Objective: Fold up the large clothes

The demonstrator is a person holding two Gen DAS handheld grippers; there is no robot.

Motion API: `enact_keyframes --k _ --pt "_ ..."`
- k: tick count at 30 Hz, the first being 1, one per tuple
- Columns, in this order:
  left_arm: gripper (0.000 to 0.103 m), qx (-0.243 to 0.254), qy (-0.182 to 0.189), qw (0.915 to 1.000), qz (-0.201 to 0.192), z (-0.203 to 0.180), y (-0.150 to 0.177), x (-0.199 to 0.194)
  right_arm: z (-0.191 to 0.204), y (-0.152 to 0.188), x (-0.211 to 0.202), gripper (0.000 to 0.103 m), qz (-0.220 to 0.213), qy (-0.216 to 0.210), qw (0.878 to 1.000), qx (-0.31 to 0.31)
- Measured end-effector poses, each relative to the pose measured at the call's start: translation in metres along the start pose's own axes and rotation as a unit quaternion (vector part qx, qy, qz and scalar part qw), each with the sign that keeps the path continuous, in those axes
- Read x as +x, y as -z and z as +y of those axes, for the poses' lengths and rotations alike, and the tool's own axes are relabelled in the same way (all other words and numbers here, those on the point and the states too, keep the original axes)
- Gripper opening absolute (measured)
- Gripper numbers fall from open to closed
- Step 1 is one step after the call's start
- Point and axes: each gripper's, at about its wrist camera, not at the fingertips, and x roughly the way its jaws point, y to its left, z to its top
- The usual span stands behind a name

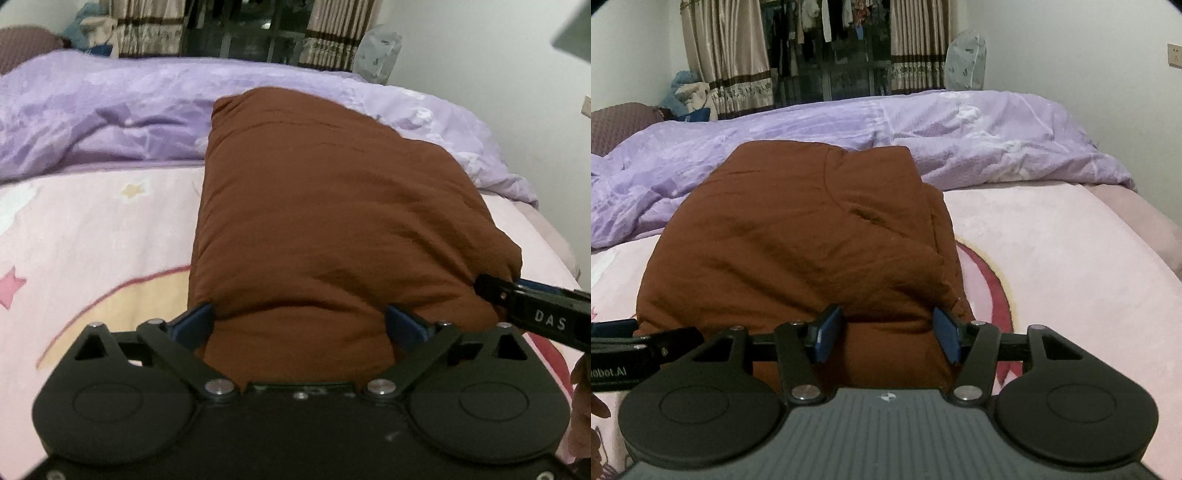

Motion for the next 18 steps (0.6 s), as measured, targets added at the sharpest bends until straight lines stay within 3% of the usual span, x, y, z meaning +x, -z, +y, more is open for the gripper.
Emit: enact_keyframes --k 6,9,11,14,18 --pt "0.102 -0.008 0.012 0.9999 0.004 0.004 -0.006 -0.009 -0.002 -0.001 -0.008 0.070 -0.015 -0.004 1.000 -0.006" --pt "0.100 -0.021 0.024 0.9995 -0.004 0.014 -0.016 -0.021 -0.012 -0.010 -0.021 0.078 -0.031 -0.033 0.999 0.000" --pt "0.100 -0.024 0.023 0.9994 -0.006 0.022 -0.024 -0.024 -0.025 -0.018 -0.026 0.091 -0.040 -0.050 0.998 0.011" --pt "0.100 -0.039 0.021 0.9990 -0.007 0.040 -0.036 -0.024 -0.048 -0.029 -0.026 0.092 -0.049 -0.049 0.997 0.028" --pt "0.100 -0.073 0.046 0.9963 0.006 0.067 -0.050 -0.011 -0.081 -0.039 -0.011 0.092 -0.041 -0.074 0.995 0.058"
